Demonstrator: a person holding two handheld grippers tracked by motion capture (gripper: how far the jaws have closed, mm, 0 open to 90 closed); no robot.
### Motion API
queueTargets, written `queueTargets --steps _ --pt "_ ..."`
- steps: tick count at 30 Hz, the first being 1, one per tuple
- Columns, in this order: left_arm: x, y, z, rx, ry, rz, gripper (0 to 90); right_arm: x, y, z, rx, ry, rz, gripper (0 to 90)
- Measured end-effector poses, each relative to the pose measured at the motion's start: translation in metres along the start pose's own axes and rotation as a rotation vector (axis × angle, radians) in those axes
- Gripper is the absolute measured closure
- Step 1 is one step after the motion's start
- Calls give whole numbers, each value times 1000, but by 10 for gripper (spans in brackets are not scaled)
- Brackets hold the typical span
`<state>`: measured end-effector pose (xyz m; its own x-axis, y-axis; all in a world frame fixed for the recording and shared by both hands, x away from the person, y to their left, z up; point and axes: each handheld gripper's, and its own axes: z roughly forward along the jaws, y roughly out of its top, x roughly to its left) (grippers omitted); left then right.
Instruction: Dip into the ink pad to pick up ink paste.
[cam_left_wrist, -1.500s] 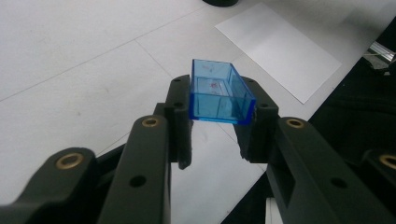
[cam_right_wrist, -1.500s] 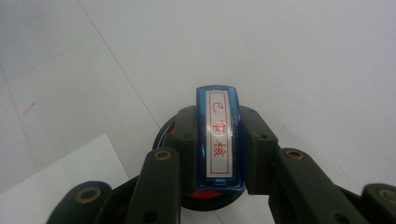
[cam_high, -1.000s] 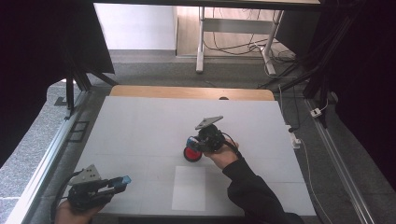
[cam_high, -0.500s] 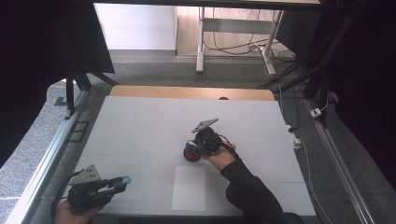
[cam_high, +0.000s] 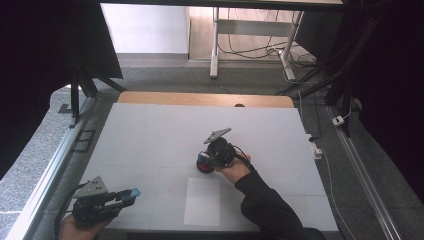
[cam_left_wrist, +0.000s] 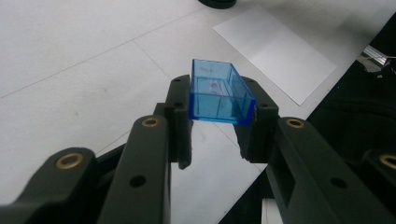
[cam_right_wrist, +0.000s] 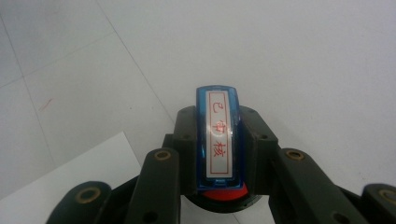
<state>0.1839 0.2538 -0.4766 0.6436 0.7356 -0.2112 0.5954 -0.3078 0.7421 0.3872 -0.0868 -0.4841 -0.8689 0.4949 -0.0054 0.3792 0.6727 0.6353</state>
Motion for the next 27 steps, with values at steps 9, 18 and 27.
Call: queueTargets --steps 9,18,27 --pt "0 0 0 1 -2 -2 681 3 1 1 6 -15 -7 713" --pt "1 0 0 1 -4 -5 681 -5 -3 1 -15 31 46 713" --pt "0 0 0 3 -5 -4 681 2 -2 1 -8 -11 -4 713"
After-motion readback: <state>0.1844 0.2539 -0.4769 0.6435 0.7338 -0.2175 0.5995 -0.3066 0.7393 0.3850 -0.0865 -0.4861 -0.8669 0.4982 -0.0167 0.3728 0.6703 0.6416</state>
